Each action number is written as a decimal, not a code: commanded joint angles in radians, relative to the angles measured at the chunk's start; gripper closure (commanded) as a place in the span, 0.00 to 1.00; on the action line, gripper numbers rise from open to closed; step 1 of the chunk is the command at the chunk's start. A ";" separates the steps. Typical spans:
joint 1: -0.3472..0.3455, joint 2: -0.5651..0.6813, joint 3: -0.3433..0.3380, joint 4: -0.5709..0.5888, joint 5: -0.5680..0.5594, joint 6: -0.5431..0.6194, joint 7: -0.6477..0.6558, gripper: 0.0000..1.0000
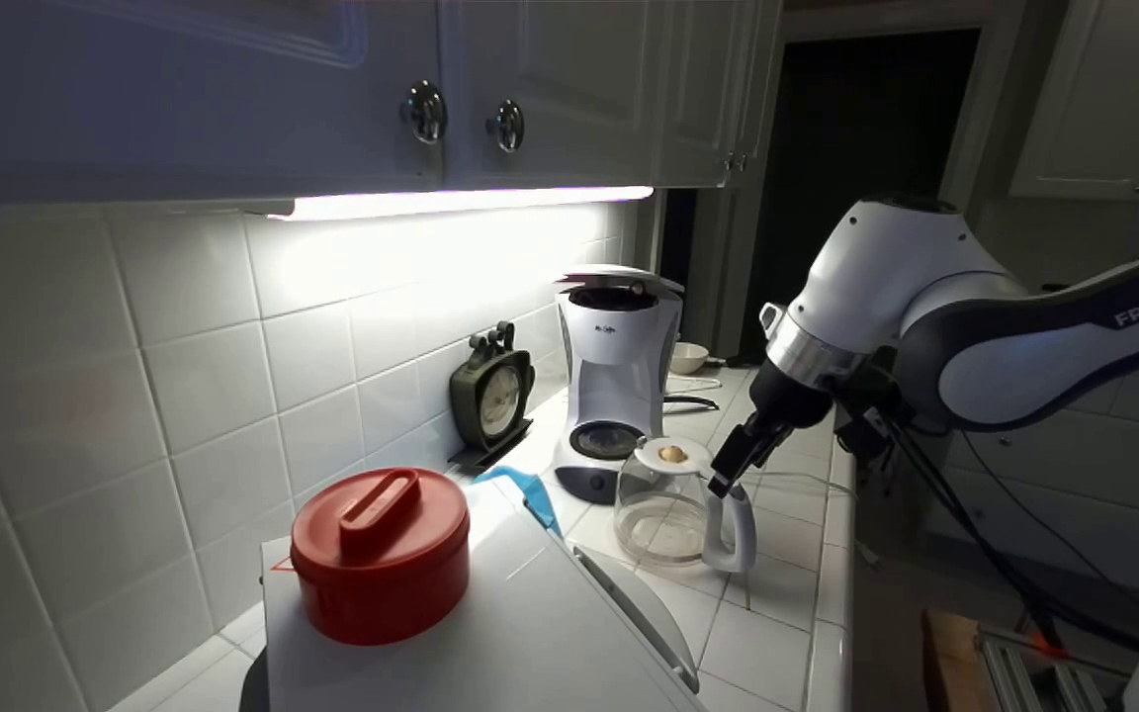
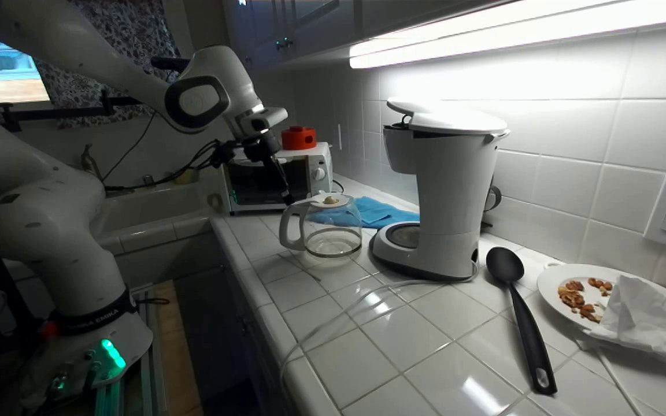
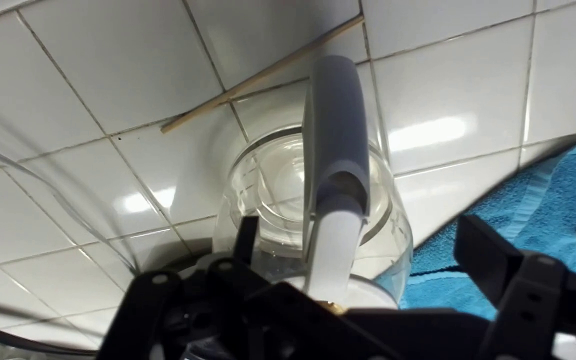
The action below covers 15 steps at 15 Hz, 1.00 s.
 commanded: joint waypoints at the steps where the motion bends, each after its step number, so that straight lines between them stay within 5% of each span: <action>1: 0.013 0.051 0.002 0.002 -0.030 0.038 0.026 0.00; 8: 0.019 0.093 0.010 0.001 -0.045 0.039 0.032 0.02; 10: 0.019 0.101 0.009 0.001 -0.047 0.041 0.032 0.26; 15: 0.019 0.114 0.007 0.001 -0.057 0.041 0.032 0.61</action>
